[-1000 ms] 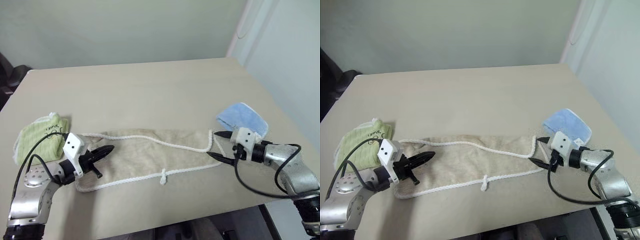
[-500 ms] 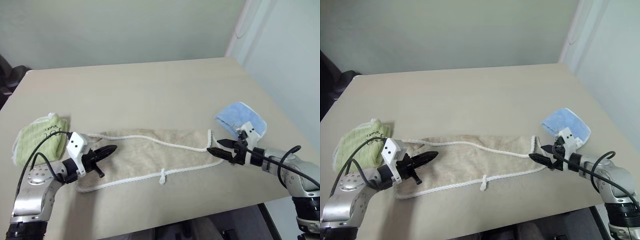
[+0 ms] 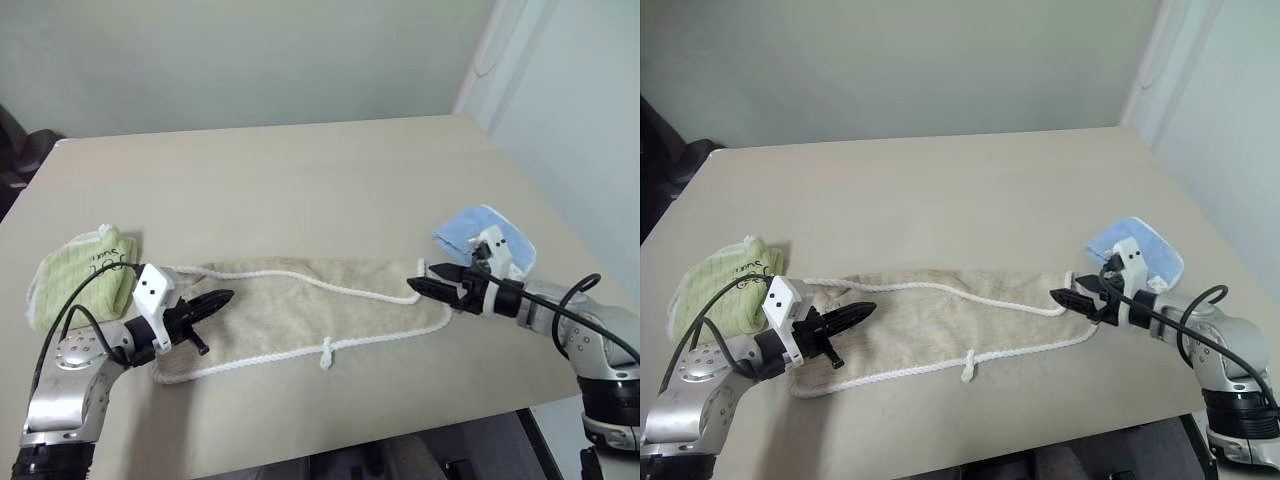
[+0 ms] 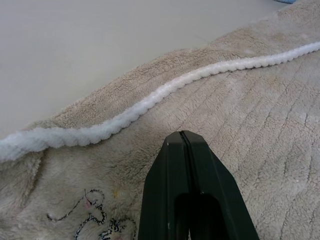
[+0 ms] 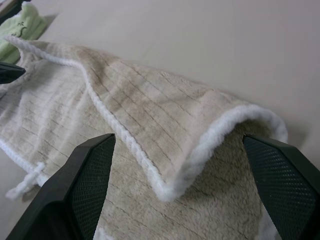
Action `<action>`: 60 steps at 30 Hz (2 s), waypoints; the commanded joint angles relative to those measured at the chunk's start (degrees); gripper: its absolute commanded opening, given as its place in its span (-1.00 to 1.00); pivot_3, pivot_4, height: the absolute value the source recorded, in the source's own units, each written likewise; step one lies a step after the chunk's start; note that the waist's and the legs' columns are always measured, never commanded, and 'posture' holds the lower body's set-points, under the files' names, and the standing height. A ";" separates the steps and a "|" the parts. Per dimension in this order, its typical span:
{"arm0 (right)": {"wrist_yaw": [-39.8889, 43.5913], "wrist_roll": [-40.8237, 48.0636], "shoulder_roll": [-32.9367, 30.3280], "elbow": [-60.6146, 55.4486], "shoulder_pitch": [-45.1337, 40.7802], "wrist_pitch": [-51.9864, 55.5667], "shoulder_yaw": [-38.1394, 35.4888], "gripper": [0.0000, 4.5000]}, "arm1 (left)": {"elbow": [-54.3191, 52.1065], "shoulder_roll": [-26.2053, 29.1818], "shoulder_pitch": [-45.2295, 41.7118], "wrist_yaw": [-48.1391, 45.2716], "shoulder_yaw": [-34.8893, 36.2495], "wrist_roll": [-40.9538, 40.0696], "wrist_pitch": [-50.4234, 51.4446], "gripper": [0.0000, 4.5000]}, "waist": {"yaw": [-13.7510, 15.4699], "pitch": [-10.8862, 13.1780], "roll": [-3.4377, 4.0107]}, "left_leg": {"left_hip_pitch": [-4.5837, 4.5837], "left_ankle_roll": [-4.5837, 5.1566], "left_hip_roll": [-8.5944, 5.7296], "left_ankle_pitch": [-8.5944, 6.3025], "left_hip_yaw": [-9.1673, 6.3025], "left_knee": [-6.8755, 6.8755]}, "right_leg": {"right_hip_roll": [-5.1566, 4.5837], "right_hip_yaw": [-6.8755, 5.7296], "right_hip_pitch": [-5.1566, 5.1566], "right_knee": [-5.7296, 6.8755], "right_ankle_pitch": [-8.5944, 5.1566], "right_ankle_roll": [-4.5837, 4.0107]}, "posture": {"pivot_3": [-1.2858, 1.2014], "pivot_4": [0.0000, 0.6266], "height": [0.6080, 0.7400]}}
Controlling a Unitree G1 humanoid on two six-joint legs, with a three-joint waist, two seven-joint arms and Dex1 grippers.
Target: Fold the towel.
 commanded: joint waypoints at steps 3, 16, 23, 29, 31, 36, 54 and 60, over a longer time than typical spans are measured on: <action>1.24 -13.60 -3.76 -4.36 1.82 -19.61 5.06 0.91 | -1.57 0.25 -0.40 0.56 0.55 0.11 -0.14 -1.00 | 0.03 0.00 0.01 | -0.01 0.00 0.00 0.00 0.00 0.00 | 0.00 0.00 -0.01 0.00 0.00 0.00 | 0.03 -0.52 1.00; 8.26 -42.26 -13.75 12.47 3.59 -76.50 14.07 0.91 | -1.99 0.75 -0.20 0.46 0.68 -0.19 0.26 -1.00 | 0.03 -0.01 -0.01 | 0.01 -0.23 0.01 -0.15 -0.03 -0.02 | -0.04 -0.01 -0.03 0.01 0.03 -0.03 | 0.03 -0.52 1.00; 9.23 -48.67 -13.33 17.11 0.12 -86.43 18.00 0.91 | -1.91 0.75 -0.50 0.42 0.52 -0.17 0.37 -1.00 | -0.07 -0.01 -0.01 | 0.05 0.10 0.01 0.04 -0.03 0.00 | -0.03 -0.01 0.02 0.00 0.04 -0.01 | 0.03 -0.52 1.00; 6.96 -55.36 -11.89 21.63 -3.23 -91.67 20.51 0.91 | -2.03 0.61 -0.64 0.65 0.33 -0.05 0.46 -1.00 | -0.14 0.00 0.00 | 0.07 0.14 0.02 0.06 -0.03 0.00 | -0.03 -0.01 0.03 0.00 0.17 0.04 | 0.03 -0.52 1.00; 6.18 -57.26 -11.64 23.58 -4.38 -93.45 21.20 0.91 | -2.05 0.58 -0.61 0.76 0.34 -0.01 0.46 -1.00 | -0.12 -0.01 -0.01 | 0.07 0.15 0.02 0.07 -0.03 -0.01 | -0.04 -0.01 0.03 -0.01 0.27 0.04 | 0.03 -0.52 1.00; 3.09 -60.95 -10.58 27.81 -7.63 -97.07 21.96 0.91 | -2.25 0.57 -0.03 0.99 0.75 -0.04 0.35 -1.00 | -0.11 -0.01 -0.01 | 0.09 0.16 0.03 0.06 -0.03 -0.02 | -0.04 -0.02 0.03 -0.02 0.31 0.04 | 0.03 -0.52 1.00; 4.58 -56.48 -9.17 27.54 -6.18 -96.96 21.40 -0.99 | -1.79 0.16 -0.37 1.20 0.39 0.11 -0.19 -1.00 | -0.17 -0.01 -0.01 | 0.09 0.10 0.04 0.03 -0.03 -0.04 | -0.04 -0.03 0.03 -0.05 0.34 0.02 | 0.03 -0.52 1.00; 4.58 -53.95 -7.70 25.13 -4.37 -92.42 20.93 -0.99 | 0.79 1.15 -8.04 0.44 3.59 -3.85 0.98 -1.00 | 0.07 0.04 -0.07 | 0.05 0.05 0.05 0.00 -0.05 -0.03 | -0.03 -0.03 0.05 -0.04 0.35 0.01 | 0.03 -0.52 1.00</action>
